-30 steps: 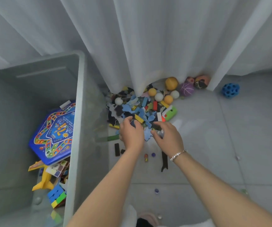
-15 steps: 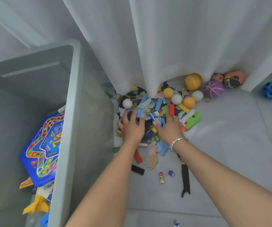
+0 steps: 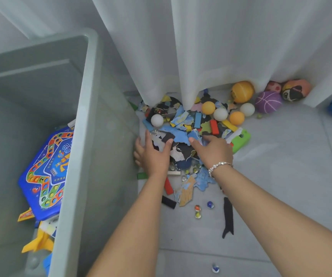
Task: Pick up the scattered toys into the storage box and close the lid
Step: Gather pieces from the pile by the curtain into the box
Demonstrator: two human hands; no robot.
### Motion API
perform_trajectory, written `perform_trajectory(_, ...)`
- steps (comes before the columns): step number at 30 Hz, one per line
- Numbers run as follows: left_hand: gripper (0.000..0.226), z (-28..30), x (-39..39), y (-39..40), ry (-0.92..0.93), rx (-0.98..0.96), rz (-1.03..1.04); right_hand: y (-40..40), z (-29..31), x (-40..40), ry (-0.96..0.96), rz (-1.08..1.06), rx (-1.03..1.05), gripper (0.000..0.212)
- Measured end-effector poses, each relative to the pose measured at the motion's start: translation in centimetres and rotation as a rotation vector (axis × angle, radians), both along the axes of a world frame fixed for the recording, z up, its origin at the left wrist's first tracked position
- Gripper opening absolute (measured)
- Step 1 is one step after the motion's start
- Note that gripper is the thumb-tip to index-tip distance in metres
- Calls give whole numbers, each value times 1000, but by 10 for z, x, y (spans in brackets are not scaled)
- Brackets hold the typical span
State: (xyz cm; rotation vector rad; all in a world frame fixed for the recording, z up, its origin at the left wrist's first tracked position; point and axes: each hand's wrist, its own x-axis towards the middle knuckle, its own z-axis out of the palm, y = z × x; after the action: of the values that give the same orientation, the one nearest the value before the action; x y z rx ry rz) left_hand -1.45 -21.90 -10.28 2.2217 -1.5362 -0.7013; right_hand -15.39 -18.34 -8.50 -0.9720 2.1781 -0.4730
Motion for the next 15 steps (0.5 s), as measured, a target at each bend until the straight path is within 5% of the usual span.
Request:
perform_trajectory(4, 92, -1, -9, -13, 137, 117, -37, -12, 1, 16, -86, 37, -11, 74)
perform_trajectory(7, 75, -1, -13, -12, 355, 138, -89, -12, 1, 16, -289, -69, -94, 69)
perform_trajectory(15, 44, 13, -33, 0, 689, 228, -25, 2, 2, 27, -362, -98, -184, 52)
